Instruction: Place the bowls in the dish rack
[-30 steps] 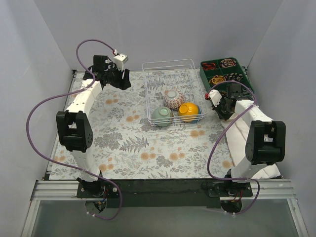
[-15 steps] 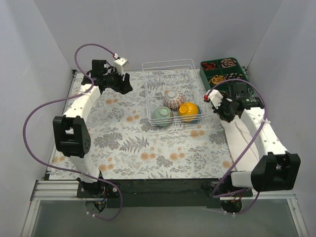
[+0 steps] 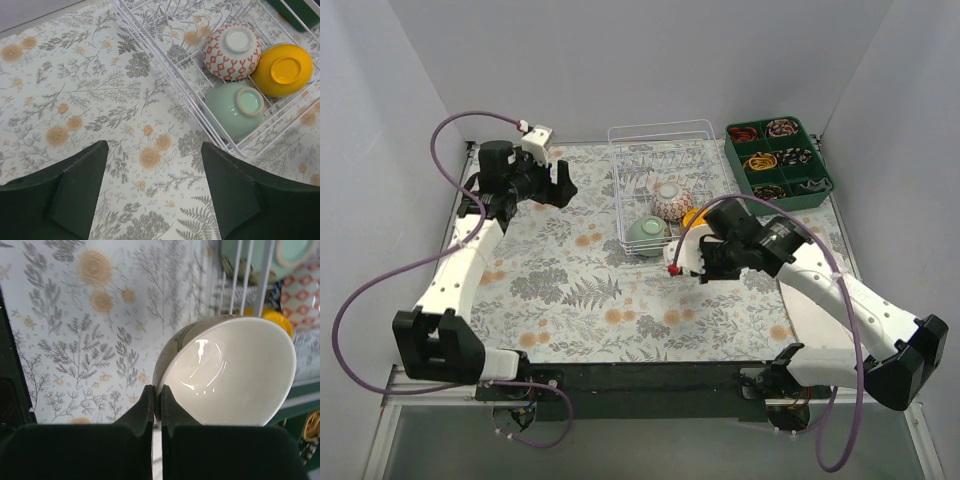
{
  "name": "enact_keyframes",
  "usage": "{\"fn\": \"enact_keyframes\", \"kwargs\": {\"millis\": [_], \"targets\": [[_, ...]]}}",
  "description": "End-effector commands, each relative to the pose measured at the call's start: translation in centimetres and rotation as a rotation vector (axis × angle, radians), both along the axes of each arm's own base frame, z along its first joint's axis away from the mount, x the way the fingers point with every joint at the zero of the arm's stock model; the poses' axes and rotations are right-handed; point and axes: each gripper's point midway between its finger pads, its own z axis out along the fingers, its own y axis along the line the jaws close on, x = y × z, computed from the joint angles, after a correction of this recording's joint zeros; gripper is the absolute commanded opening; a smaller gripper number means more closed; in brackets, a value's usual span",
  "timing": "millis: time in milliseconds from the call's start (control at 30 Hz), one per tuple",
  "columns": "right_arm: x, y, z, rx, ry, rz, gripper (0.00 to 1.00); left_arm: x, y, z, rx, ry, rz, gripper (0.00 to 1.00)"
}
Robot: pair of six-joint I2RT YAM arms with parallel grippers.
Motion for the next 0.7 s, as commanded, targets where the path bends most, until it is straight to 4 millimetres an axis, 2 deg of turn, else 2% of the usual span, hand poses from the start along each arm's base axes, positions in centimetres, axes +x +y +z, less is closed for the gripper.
{"fn": "enact_keyframes", "kwargs": {"millis": [0,33,67,100,167,200,233,300,400,467,600,667], "targets": [[-3.6,4.2,0.0,-0.045,-0.022,0.273,0.01,-4.3,1.8,2.0,0.034,-0.025,0.059,0.78],[-4.5,4.6,-0.7,-0.060,-0.008,0.314,0.01,-5.7,2.1,1.0,0.077,0.013,0.038,0.78],[-5.5,5.1,-1.3,-0.070,0.009,0.357,0.01,-6.4,2.3,0.8,0.093,0.018,0.030,0.77],[-7.3,5.7,-2.8,-0.105,0.038,0.430,0.01,-7.7,2.4,1.2,0.111,-0.001,0.014,0.76],[-8.7,6.5,-4.1,-0.123,0.040,0.494,0.01,-9.6,3.0,-0.1,0.165,-0.001,-0.009,0.77],[-9.7,7.2,-5.3,-0.126,0.041,0.543,0.01,-10.1,3.3,0.1,0.178,-0.021,-0.002,0.78],[-10.0,7.8,-5.7,-0.115,0.037,0.559,0.01,-11.0,3.7,1.2,0.189,-0.074,0.009,0.78],[-10.8,8.5,-7.3,-0.114,0.058,0.597,0.01,-12.0,4.0,0.9,0.225,-0.095,-0.005,0.79],[-9.9,9.6,-8.3,-0.116,0.031,0.592,0.01,-12.8,4.6,1.9,0.232,-0.115,0.026,0.79],[-9.0,10.6,-8.5,-0.086,-0.013,0.594,0.01,-13.6,4.4,1.7,0.228,-0.086,0.013,0.78],[-6.7,10.4,-9.9,-0.106,-0.048,0.569,0.01,-15.0,4.0,0.2,0.239,-0.084,-0.046,0.77],[-6.6,10.3,-10.2,-0.109,-0.040,0.562,0.01,-15.8,3.6,-0.9,0.249,-0.064,-0.101,0.77]]}}
